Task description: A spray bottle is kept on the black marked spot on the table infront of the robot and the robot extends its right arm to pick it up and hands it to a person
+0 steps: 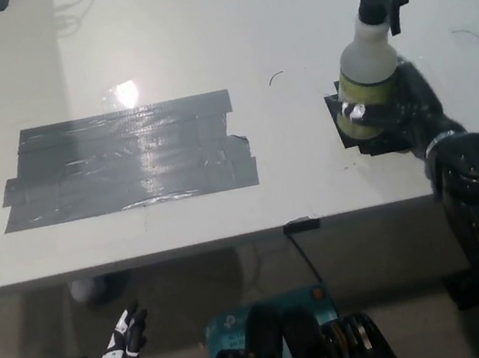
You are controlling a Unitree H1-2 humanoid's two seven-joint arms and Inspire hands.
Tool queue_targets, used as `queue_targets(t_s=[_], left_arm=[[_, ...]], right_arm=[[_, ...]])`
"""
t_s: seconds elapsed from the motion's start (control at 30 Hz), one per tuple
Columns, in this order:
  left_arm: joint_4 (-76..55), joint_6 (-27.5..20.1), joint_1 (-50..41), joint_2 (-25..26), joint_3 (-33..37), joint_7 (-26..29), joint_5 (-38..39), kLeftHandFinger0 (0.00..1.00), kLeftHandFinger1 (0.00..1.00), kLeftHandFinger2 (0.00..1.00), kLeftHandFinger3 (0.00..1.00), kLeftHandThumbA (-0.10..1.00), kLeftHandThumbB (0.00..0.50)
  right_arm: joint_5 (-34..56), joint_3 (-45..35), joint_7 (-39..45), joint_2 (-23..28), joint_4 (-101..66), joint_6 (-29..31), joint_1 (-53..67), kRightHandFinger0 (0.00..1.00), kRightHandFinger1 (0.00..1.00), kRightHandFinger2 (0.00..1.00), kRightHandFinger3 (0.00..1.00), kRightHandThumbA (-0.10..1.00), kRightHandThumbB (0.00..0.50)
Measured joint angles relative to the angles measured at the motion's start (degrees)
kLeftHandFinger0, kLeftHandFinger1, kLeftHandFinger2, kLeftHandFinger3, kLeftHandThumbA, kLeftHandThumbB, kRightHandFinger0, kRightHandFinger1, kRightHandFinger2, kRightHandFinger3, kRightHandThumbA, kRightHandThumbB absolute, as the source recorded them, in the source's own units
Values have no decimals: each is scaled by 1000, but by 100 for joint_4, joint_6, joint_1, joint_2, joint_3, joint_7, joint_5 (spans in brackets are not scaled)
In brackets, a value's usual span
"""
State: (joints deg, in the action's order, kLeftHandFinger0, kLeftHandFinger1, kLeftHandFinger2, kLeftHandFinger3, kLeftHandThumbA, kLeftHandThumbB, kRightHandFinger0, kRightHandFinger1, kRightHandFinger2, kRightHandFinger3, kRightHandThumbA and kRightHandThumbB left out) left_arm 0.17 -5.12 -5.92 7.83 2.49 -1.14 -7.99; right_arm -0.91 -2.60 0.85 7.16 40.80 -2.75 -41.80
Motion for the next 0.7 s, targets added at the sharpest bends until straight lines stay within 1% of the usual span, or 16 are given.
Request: queue_targets(t_s=[0.03,0.07,0.1,0.13,0.17,0.2,0.23,0.3,0.33,0.4,0.43,0.47,0.5,0.57,0.63,0.7], left_arm=[[0,0,2,0,-1,0,2,1000,1000,1000,1000,1000,232],[-1,0,0,1,0,0,3,1000,1000,1000,1000,1000,237],[-7,-1,-12,0,1,0,3,1000,1000,1000,1000,1000,238],[-8,-1,-24,0,4,0,3,1000,1000,1000,1000,1000,237],[-12,-1,-52,0,7,0,1,1000,1000,1000,1000,1000,234],[-16,-2,-66,1,8,0,1,1000,1000,1000,1000,1000,237],[-18,-5,-98,1,9,0,1,1000,1000,1000,1000,1000,239],[-19,-8,-124,1,11,0,1,1000,1000,1000,1000,1000,238],[-18,-8,-131,2,9,0,1,1000,1000,1000,1000,1000,237],[-19,-8,-128,0,10,0,2,1000,1000,1000,1000,1000,231],[-19,-7,-124,0,11,0,3,1000,1000,1000,1000,1000,225],[-19,-8,-121,1,10,0,6,1000,1000,1000,1000,1000,236],[-19,-8,-119,1,9,0,8,1000,1000,1000,1000,1000,234],[-18,-10,-118,3,9,0,10,1000,1000,1000,1000,1000,228],[-18,-12,-117,5,10,0,10,1000,1000,1000,1000,1000,221],[-16,-25,-116,5,10,0,9,1000,1000,1000,1000,1000,224]], right_arm=[[-12,28,-4,7,53,0,1,715,804,962,1000,332,328],[-24,53,-8,12,71,-7,0,474,649,825,943,238,327],[-56,96,-34,17,116,-19,-3,253,426,563,666,124,315],[-88,119,-64,21,147,-16,-10,60,364,598,633,31,316],[-138,138,-153,28,218,4,-40,30,369,629,625,6,304],[-163,145,-204,40,253,17,-59,8,390,690,674,-36,272],[-224,161,-299,61,336,67,-90,33,428,726,705,-66,254],[-286,168,-451,86,405,160,-98,160,565,845,798,-100,216],[-317,168,-548,86,439,228,-96,167,575,856,803,-100,194],[-364,169,-676,75,466,311,-95,179,583,869,826,-100,171],[-398,173,-742,72,464,374,-90,161,565,842,826,-100,160],[-418,176,-791,62,457,423,-82,154,560,835,824,-100,150],[-432,175,-818,54,435,457,-72,155,564,842,827,-100,141],[-457,157,-921,8,306,484,-10,153,563,846,832,-100,133],[-459,131,-994,-29,175,482,76,177,587,880,879,-100,113],[-471,125,-1024,-57,-129,426,231,166,578,879,891,-100,115]])
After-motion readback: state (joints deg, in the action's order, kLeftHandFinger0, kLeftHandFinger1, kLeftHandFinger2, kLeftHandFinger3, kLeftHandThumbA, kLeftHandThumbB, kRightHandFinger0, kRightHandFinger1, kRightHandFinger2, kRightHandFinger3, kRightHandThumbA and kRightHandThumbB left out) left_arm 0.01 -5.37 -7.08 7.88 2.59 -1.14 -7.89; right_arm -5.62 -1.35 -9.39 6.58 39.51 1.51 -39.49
